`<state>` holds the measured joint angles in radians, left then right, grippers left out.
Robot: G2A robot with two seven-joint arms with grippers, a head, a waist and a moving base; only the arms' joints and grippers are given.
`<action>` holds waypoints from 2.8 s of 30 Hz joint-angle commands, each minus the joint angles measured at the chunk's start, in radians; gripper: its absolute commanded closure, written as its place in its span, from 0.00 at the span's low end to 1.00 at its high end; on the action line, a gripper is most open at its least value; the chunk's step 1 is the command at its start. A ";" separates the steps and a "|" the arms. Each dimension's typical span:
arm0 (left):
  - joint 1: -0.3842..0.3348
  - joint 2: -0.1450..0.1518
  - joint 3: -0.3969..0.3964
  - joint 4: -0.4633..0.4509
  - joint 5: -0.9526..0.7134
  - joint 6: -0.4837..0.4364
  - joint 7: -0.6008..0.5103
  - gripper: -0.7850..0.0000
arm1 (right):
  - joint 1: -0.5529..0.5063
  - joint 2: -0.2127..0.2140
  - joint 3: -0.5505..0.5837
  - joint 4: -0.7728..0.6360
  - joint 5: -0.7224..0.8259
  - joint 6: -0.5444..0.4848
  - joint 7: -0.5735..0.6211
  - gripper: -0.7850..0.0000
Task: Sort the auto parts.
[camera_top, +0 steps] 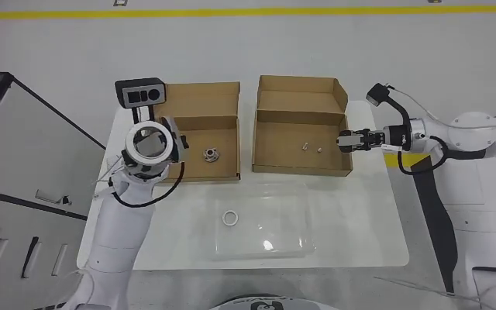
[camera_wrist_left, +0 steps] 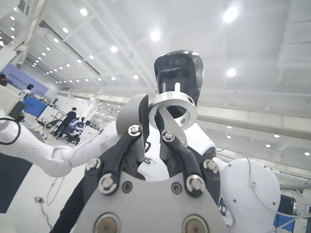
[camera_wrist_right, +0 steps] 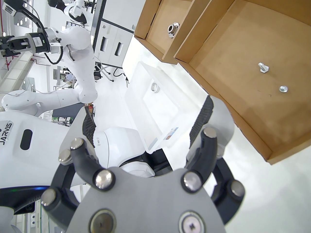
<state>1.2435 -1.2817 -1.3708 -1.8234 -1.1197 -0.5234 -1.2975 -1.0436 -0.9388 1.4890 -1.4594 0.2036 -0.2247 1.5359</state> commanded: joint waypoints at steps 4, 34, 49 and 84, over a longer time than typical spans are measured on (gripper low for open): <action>0.006 -0.021 -0.008 -0.005 0.082 0.012 -0.012 1.00 | 0.000 0.000 0.000 0.000 0.000 0.000 0.000 0.00; 0.033 -0.071 -0.034 0.003 -0.020 0.042 -0.042 1.00 | 0.000 0.000 0.000 0.000 0.000 0.000 0.000 0.00; 0.034 -0.071 -0.032 -0.008 0.010 0.049 0.017 1.00 | 0.000 0.000 0.000 0.000 0.000 0.000 0.000 0.00; -0.325 -0.019 0.184 0.213 1.291 0.152 0.006 1.00 | 0.000 0.000 0.000 0.000 0.000 0.000 0.000 0.00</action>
<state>0.9288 -1.3050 -1.1826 -1.6215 0.1206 -0.3704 -1.2784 -1.0436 -0.9388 1.4890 -1.4594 0.2036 -0.2247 1.5359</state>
